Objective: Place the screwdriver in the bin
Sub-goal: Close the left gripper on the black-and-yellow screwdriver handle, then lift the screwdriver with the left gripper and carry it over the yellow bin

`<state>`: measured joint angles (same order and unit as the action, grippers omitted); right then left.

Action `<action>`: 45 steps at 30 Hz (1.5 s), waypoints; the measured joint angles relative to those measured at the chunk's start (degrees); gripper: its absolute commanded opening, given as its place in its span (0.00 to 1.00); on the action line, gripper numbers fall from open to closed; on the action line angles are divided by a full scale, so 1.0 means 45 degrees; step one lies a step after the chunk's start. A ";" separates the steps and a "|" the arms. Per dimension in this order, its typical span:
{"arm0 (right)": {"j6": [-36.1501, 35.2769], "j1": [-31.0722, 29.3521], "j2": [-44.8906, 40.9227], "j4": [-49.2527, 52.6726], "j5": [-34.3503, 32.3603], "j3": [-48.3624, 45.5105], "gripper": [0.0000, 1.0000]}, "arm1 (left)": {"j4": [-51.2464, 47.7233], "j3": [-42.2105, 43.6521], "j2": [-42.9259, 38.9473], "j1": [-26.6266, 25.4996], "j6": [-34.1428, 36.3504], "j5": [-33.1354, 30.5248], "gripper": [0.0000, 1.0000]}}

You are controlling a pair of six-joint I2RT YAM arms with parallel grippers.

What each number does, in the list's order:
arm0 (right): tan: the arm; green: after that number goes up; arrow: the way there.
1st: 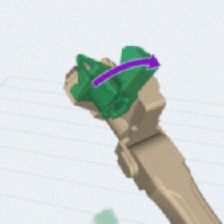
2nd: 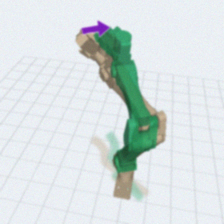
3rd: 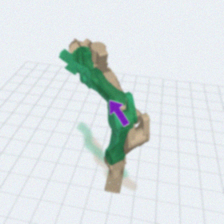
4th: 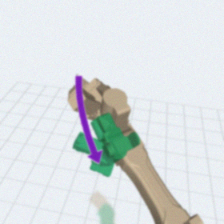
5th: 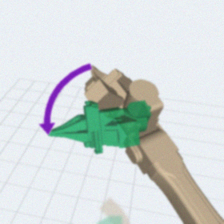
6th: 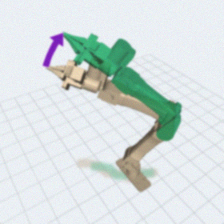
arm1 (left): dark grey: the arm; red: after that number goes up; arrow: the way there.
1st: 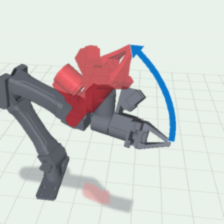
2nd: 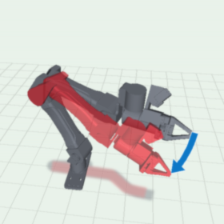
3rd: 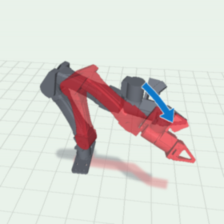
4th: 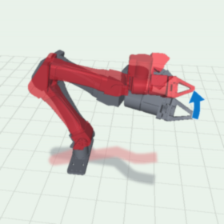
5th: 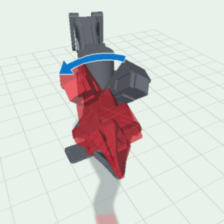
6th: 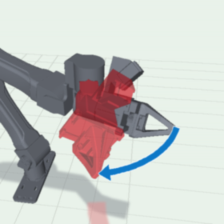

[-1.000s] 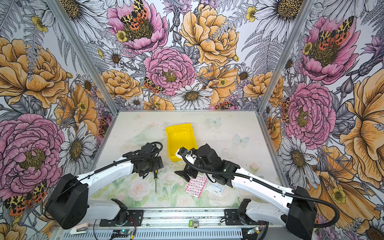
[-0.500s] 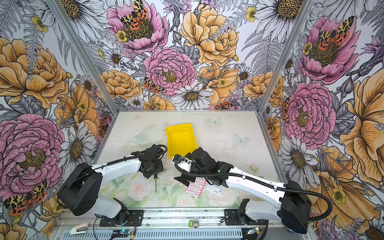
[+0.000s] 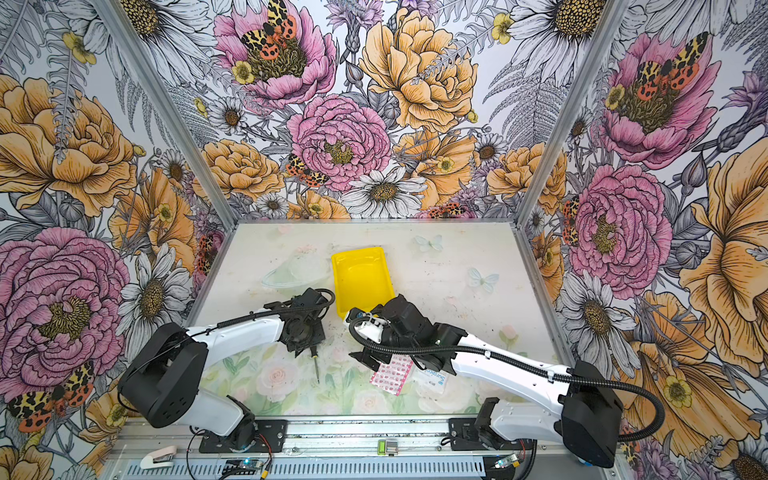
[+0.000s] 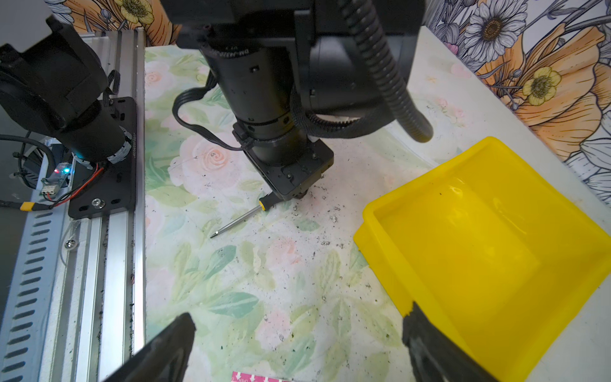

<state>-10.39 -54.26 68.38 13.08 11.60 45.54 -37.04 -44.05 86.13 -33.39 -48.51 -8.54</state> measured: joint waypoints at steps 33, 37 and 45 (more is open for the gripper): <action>0.1647 0.2832 0.0223 -0.0403 -0.0486 0.1200 0.99 | -0.1530 -0.8670 0.1331 0.1151 0.3381 -0.0321 0.18; 0.2064 0.3089 0.0262 -0.0442 -0.0772 0.1219 0.99 | -0.1530 -1.0049 0.2866 0.1146 0.3546 -0.0277 0.18; 0.2662 0.3473 0.0155 -0.0481 -0.1287 0.1219 1.00 | -0.1501 -1.2264 0.5683 0.1117 0.3502 -0.0180 0.20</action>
<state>1.58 -38.63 69.08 10.92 5.80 51.03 -43.79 -99.24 111.70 -28.36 -32.75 -9.34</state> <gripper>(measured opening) 0.995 0.272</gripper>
